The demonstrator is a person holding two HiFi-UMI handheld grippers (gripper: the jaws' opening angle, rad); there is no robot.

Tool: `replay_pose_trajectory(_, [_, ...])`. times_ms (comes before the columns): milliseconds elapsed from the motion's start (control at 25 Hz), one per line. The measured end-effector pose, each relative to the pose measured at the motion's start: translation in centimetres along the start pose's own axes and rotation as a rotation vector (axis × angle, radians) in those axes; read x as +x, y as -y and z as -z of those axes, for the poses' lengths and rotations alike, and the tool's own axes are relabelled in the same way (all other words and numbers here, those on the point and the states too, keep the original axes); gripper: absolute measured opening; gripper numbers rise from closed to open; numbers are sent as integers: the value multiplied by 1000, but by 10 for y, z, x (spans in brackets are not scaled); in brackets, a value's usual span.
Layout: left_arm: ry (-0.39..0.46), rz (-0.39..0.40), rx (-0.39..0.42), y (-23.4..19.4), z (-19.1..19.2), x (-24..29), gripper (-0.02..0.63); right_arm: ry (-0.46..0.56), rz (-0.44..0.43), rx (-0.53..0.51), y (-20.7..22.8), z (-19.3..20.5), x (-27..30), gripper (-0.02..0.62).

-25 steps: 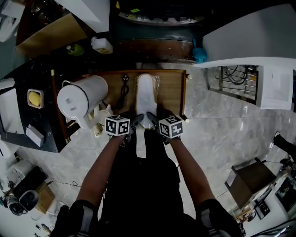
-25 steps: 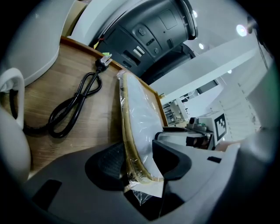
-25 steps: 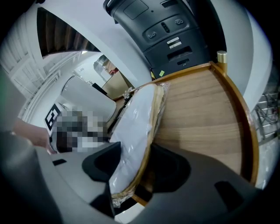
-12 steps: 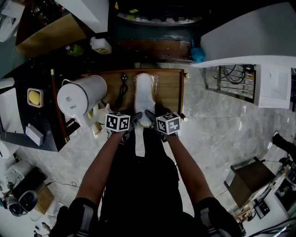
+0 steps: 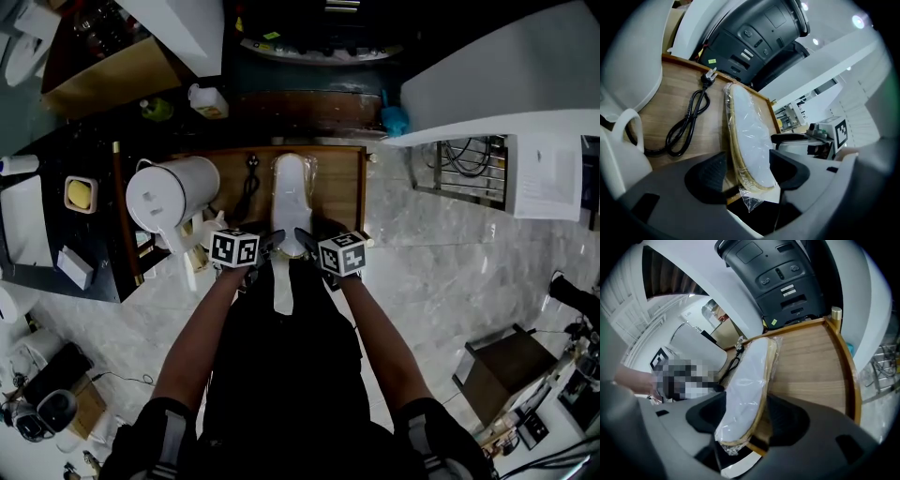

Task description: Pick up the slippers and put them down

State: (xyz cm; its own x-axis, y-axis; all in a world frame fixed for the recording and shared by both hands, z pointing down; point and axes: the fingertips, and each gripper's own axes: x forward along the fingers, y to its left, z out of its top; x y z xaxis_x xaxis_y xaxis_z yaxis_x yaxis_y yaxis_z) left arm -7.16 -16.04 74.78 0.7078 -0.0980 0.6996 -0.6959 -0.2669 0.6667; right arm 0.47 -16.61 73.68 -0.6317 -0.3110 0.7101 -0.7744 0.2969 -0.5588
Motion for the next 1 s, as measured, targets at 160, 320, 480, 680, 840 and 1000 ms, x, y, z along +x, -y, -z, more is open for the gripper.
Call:
replay_pose_trajectory(160, [-1, 4, 41, 13, -3, -14, 279, -10, -20, -26, -10, -3, -13, 261])
replay_pose_trajectory(320, [18, 20, 84, 30, -6, -26, 278, -27, -45, -60, -18, -3, -25, 261])
replay_pose_trajectory(480, [78, 52, 97, 50, -9, -47, 276, -21, -94, -85, -33, -1, -38, 204])
replay_pose_trajectory(680, [174, 157, 77, 80, -14, -71, 271, 21, -185, -38, -51, -4, -59, 87])
replay_pose_trajectory(840, [255, 171, 56, 91, -23, -93, 226, 37, -192, -73, -62, -12, -69, 14])
replay_pose_trajectory(1000, [307, 180, 58, 103, -27, -110, 181, 45, -204, -148, -80, -22, -84, 9])
